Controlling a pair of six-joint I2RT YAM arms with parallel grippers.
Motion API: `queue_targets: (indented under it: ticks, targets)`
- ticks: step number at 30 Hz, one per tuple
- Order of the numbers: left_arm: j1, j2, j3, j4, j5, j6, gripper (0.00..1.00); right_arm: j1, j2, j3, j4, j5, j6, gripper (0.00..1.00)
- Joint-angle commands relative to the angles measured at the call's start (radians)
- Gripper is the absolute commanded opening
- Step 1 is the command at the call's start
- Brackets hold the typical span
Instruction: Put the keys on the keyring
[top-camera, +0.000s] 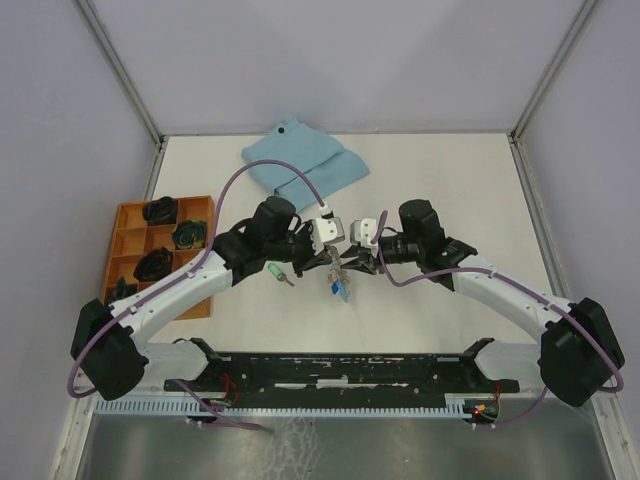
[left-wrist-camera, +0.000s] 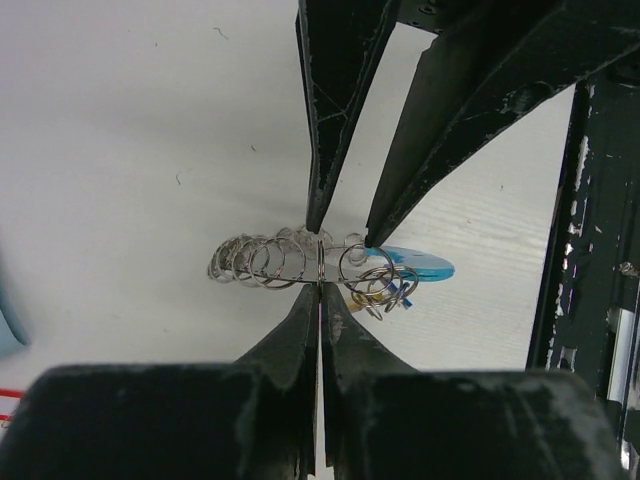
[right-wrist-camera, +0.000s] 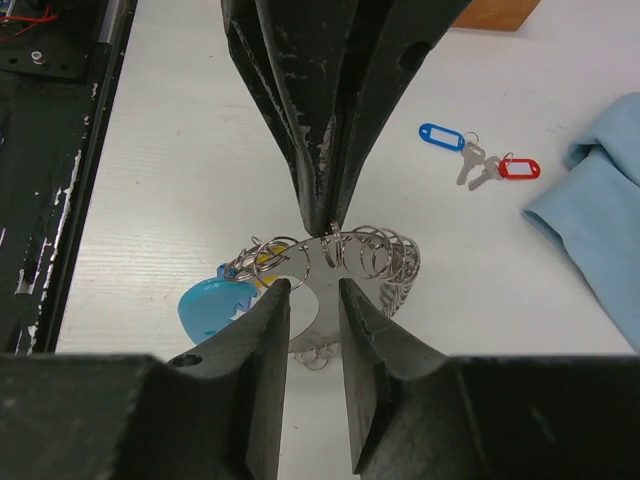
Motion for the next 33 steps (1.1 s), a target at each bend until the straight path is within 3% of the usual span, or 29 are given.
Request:
queue_targets:
  ticks: [1, 8, 18, 24, 28, 33]
  targets:
    - [-0.004, 0.006, 0.035, -0.009, 0.016, 0.039, 0.03, -0.002, -0.019, 0.051, 0.051, 0.006, -0.034, 0.36]
    - [-0.003, 0.012, 0.037, -0.008, 0.019, 0.04, 0.03, -0.004, -0.003, 0.05, 0.113, -0.022, 0.001, 0.39]
    - [-0.004, 0.015, 0.04, -0.004, 0.039, 0.042, 0.03, -0.004, 0.041, 0.073, 0.128, -0.089, 0.031, 0.34]
    - [-0.004, 0.011, 0.037, 0.003, 0.049, 0.042, 0.03, -0.003, 0.061, 0.079, 0.103, -0.09, 0.018, 0.22]
    - [-0.003, -0.002, 0.029, 0.027, 0.041, 0.036, 0.03, -0.005, 0.068, 0.088, 0.079, -0.093, 0.007, 0.02]
    - [-0.001, -0.063, -0.055, 0.149, 0.004, 0.008, 0.14, -0.023, 0.045, 0.034, 0.202, -0.08, 0.101, 0.01]
